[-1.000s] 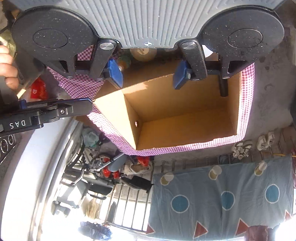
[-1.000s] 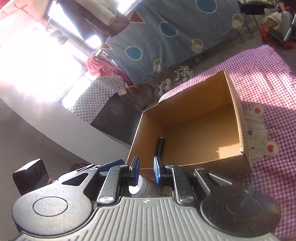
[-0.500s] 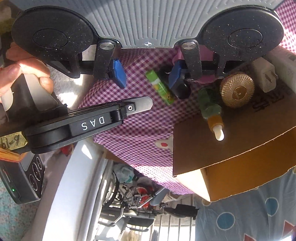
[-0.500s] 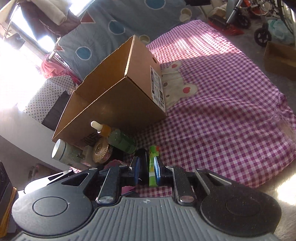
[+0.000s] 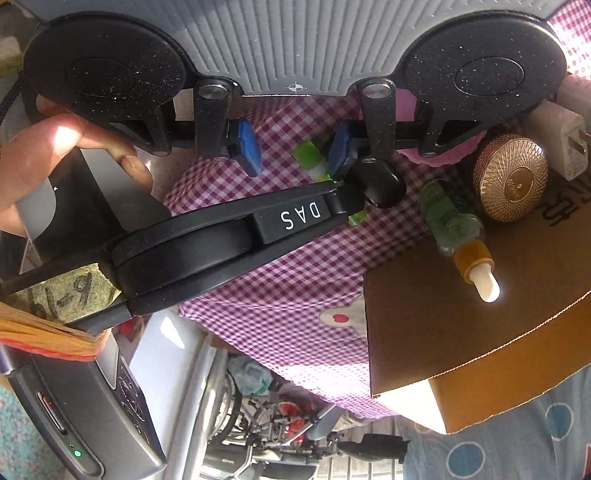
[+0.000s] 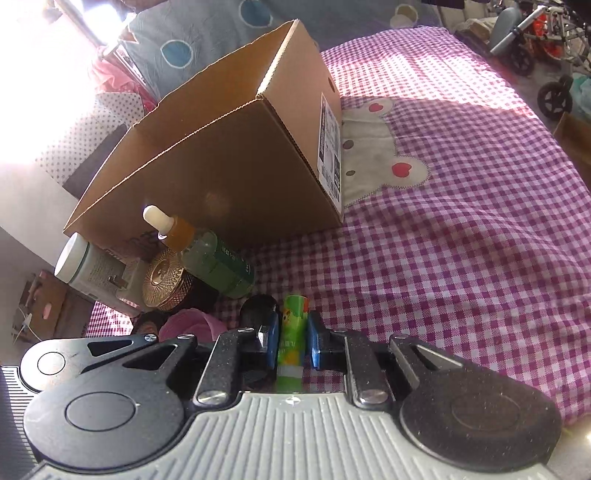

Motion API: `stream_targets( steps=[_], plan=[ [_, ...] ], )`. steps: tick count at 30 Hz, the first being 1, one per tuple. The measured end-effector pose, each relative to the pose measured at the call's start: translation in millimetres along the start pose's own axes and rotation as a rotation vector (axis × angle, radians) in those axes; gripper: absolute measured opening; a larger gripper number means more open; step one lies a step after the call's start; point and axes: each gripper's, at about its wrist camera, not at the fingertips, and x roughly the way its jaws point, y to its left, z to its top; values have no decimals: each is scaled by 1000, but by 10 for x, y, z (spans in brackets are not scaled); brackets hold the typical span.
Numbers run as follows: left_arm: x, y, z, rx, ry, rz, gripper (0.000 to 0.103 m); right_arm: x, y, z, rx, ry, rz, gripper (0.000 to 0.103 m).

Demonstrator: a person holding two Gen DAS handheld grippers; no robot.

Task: Organize rigid objects
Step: 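Grasp the green glue stick with the right tool, then carry the green glue stick into the box and open the right tool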

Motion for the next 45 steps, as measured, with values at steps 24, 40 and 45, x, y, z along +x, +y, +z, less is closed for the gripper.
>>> stream_targets(
  steps=[24,40,45],
  plan=[
    [235,-204,137,51,39,77,30,-280,-373,-158,131,-54,23,15],
    [77,-252,153,64,-27,75,23,-461,-342,-219,180,-139,52,17],
    [-103,-269,182,73,-79,79,23,-623,-231,-181,172,-185,60,17]
  ],
)
